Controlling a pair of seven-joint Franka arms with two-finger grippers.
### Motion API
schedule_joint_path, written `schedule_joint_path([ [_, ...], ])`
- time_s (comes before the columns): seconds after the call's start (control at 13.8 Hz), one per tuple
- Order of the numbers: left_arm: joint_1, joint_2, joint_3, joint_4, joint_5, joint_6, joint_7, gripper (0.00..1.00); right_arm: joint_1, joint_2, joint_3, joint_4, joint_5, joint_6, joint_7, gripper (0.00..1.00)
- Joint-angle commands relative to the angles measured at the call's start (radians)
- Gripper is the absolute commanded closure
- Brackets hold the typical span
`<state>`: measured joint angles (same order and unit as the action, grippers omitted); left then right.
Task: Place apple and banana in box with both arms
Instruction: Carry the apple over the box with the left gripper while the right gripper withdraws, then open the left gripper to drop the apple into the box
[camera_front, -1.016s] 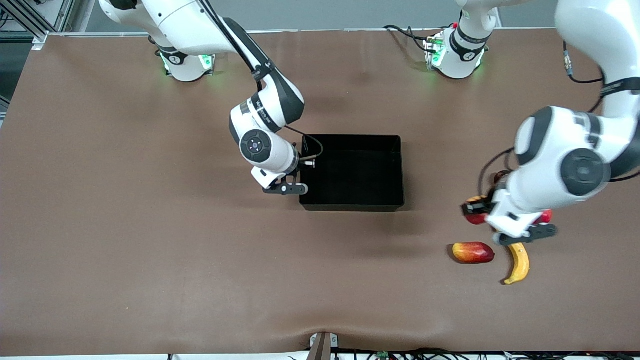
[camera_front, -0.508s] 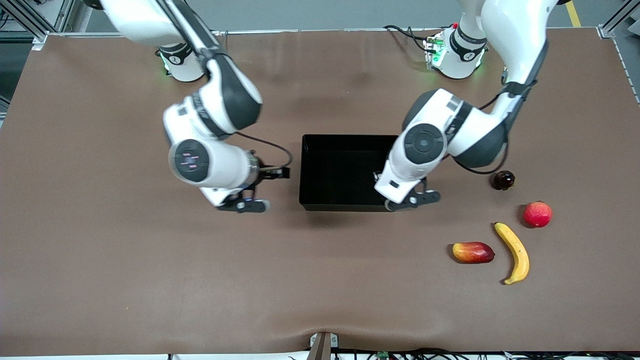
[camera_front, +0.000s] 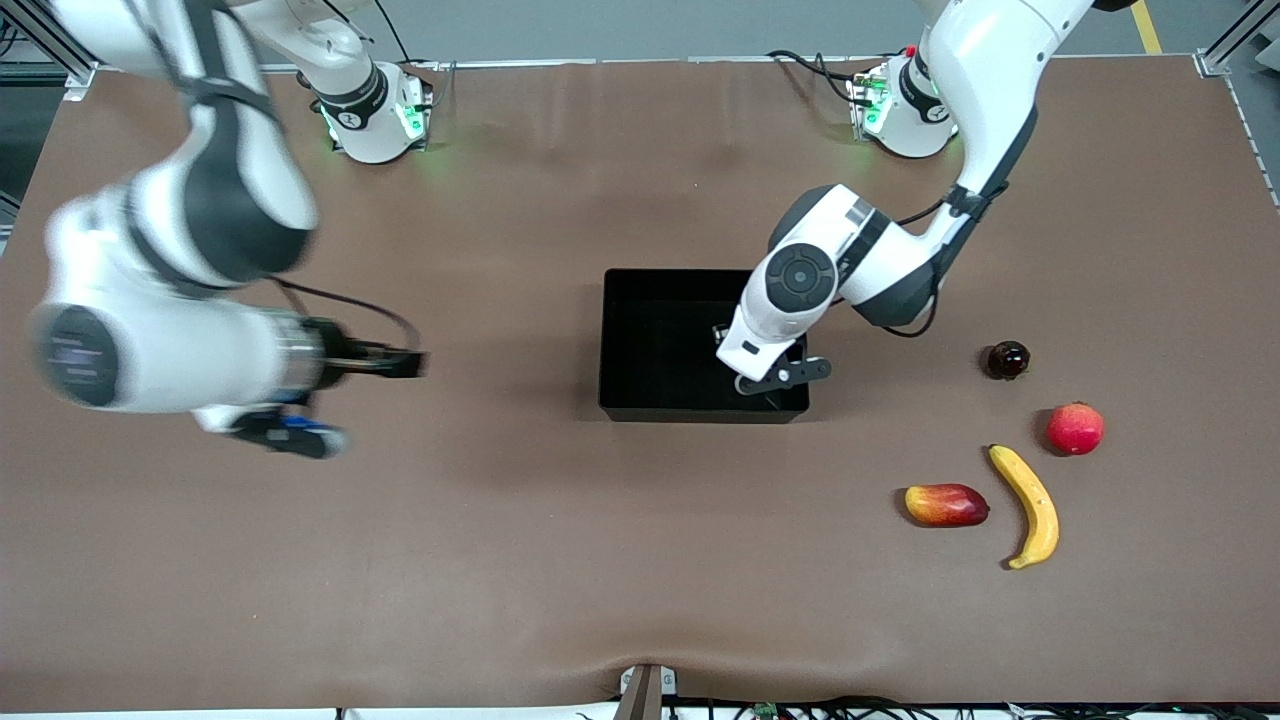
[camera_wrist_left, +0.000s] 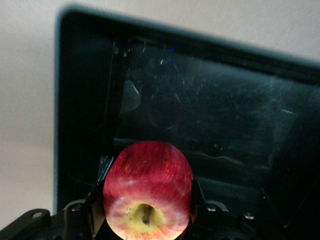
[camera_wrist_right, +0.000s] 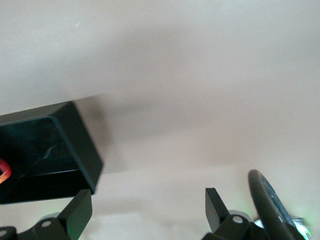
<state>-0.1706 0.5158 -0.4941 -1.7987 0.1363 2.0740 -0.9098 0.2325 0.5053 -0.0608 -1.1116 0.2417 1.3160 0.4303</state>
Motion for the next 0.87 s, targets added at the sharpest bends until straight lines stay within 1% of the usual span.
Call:
schedule_joint_path([
  [0.0, 0.01, 0.01, -0.009, -0.034, -0.012, 0.023, -0.018, 1.0, -0.054, -0.117, 0.021, -0.056, -0.148, -0.04, -0.143, 0.0],
  [0.22, 0.002, 0.043, -0.009, -0.05, -0.012, 0.021, -0.026, 1.0, -0.174, -0.241, 0.021, -0.143, -0.16, -0.037, -0.306, 0.0],
  [0.29, 0.002, 0.049, -0.008, -0.053, -0.012, 0.021, -0.029, 0.93, -0.202, -0.284, 0.019, -0.174, -0.162, -0.026, -0.358, 0.0],
  [0.36, 0.003, 0.064, -0.007, -0.05, -0.01, 0.021, -0.031, 0.71, -0.222, -0.328, 0.019, -0.201, -0.171, -0.023, -0.39, 0.0],
  [0.44, 0.003, 0.072, -0.007, -0.047, -0.007, 0.023, -0.031, 0.45, -0.231, -0.373, 0.019, -0.221, -0.192, -0.011, -0.397, 0.0],
  [0.51, 0.002, 0.076, -0.007, -0.044, -0.007, 0.024, -0.032, 0.03, -0.231, -0.411, 0.021, -0.241, -0.22, -0.009, -0.397, 0.0],
  [0.58, 0.0, 0.075, -0.007, -0.041, -0.007, 0.031, -0.046, 0.0, -0.233, -0.451, 0.021, -0.266, -0.229, -0.011, -0.403, 0.0],
  [0.8, 0.005, 0.047, -0.009, 0.002, -0.004, 0.015, -0.081, 0.0, -0.234, -0.566, 0.019, -0.373, -0.232, 0.008, -0.524, 0.0],
])
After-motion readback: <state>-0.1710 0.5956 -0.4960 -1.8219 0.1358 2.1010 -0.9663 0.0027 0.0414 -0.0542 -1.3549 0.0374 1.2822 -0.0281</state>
